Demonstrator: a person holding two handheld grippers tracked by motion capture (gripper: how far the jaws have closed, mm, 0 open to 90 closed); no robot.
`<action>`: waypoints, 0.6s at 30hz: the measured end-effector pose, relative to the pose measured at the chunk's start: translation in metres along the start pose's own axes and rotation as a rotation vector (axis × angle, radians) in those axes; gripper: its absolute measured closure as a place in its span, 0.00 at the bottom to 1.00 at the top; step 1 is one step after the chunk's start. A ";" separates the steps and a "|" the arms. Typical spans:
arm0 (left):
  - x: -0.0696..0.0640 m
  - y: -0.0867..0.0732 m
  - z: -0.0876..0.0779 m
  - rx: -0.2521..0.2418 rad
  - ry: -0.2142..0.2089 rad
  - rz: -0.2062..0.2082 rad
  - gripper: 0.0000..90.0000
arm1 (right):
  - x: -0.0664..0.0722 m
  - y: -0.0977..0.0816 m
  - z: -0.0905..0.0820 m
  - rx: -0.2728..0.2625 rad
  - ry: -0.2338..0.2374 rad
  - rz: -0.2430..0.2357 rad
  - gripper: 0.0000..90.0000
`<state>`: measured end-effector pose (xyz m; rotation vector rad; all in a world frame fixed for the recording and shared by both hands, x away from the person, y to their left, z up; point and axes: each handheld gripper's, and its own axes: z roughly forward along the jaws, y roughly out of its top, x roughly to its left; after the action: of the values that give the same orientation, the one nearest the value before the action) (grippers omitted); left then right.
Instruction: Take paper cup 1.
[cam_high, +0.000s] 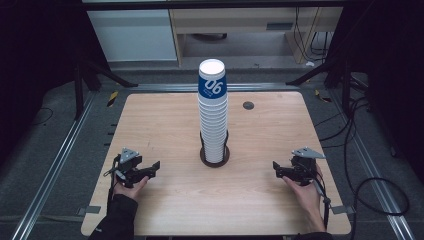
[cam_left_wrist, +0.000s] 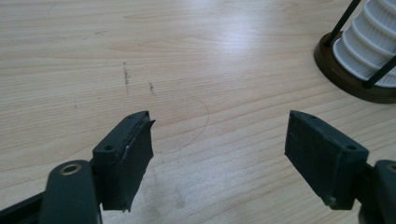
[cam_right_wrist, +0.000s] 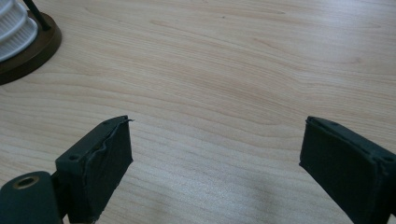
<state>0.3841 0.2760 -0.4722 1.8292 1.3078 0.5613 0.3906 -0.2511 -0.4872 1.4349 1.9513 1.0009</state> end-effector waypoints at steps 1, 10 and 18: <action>0.000 0.000 0.000 -0.001 -0.004 -0.004 0.25 | 0.000 0.000 0.000 -0.003 0.001 0.001 0.10; -0.004 0.001 -0.001 0.003 -0.020 0.006 0.26 | 0.002 0.003 -0.006 -0.037 0.024 0.015 0.11; -0.006 0.001 -0.002 -0.003 -0.031 0.002 0.25 | 0.006 0.016 -0.019 -0.124 0.054 0.016 0.12</action>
<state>0.3817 0.2713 -0.4696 1.8298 1.2836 0.5341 0.3833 -0.2478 -0.4625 1.3696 1.8832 1.1576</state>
